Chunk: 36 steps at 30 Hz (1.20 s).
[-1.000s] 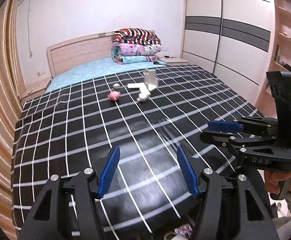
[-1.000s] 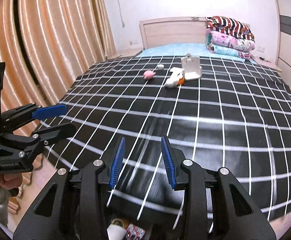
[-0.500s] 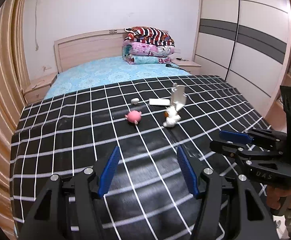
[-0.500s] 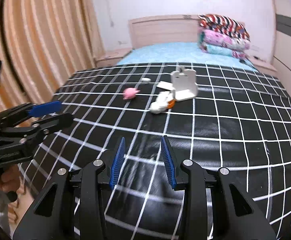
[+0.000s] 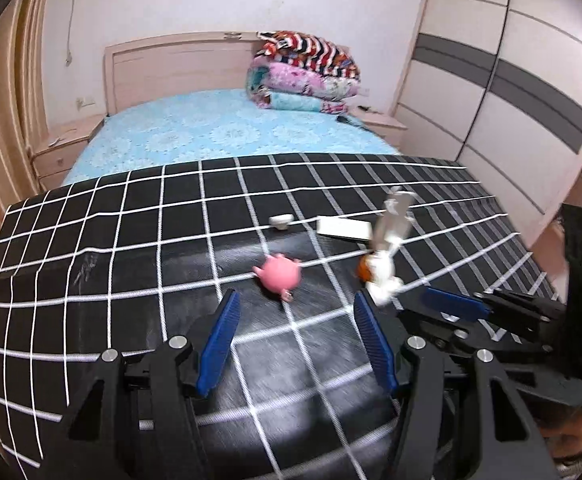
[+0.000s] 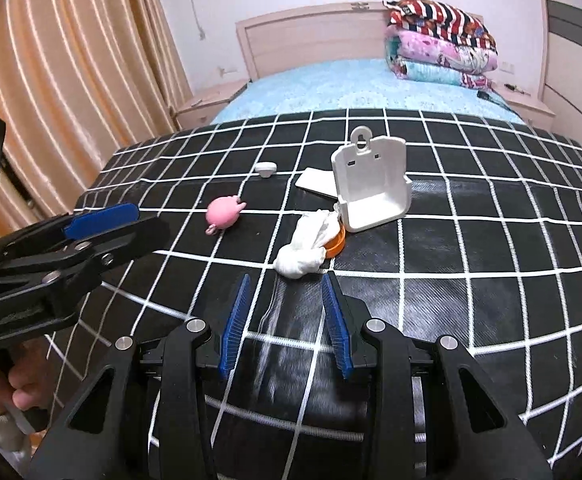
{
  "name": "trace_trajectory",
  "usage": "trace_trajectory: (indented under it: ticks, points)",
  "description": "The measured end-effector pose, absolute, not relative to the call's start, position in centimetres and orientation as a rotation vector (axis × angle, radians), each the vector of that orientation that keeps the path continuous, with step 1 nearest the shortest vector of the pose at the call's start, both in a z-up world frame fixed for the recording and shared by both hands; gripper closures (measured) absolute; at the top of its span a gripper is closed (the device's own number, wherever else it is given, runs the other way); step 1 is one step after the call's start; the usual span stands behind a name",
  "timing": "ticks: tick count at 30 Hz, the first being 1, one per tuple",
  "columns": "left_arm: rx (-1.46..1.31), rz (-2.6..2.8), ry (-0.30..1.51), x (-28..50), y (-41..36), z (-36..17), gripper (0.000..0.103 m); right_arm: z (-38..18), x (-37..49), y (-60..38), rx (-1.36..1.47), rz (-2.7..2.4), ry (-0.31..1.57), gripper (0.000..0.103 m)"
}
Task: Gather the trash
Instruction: 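Grasp the pink pig toy with the left tool while the right tool grasps the white tissue, then carry the pig toy and tissue with both tools over the trash bin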
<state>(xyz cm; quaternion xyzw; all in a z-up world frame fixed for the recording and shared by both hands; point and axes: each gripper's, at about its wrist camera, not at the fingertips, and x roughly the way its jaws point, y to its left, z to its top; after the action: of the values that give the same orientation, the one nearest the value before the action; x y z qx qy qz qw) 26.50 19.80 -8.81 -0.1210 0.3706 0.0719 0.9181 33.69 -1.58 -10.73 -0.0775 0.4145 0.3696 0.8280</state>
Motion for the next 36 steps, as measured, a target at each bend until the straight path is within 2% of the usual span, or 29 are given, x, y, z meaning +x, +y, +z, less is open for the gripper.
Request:
trace_trajectory:
  ticks: [14,15,16,17,22,36]
  points:
    - [-0.302,0.155,0.819,30.7,22.0,-12.2,0.049,-12.4,35.5,-0.7,-0.092,0.765,0.918,0.067]
    - [-0.296,0.162,0.823,31.0,22.0,-12.3,0.056,-12.5,35.6,-0.5,-0.094,0.763,0.918,0.075]
    - [-0.296,0.163,0.830,31.3,22.1,-12.4,0.067,-12.6,35.7,-0.4,-0.095,0.762,0.921,0.077]
    - [-0.297,0.164,0.834,31.5,22.1,-12.5,0.068,-12.8,35.8,-0.4,-0.089,0.762,0.923,0.077]
    - [-0.286,0.171,0.826,31.6,22.0,-12.4,0.069,-12.5,35.4,-0.7,-0.092,0.759,0.901,0.080]
    - [-0.236,0.180,0.767,26.8,19.8,-9.7,0.069,-9.3,32.4,-3.0,-0.109,0.792,0.814,0.081]
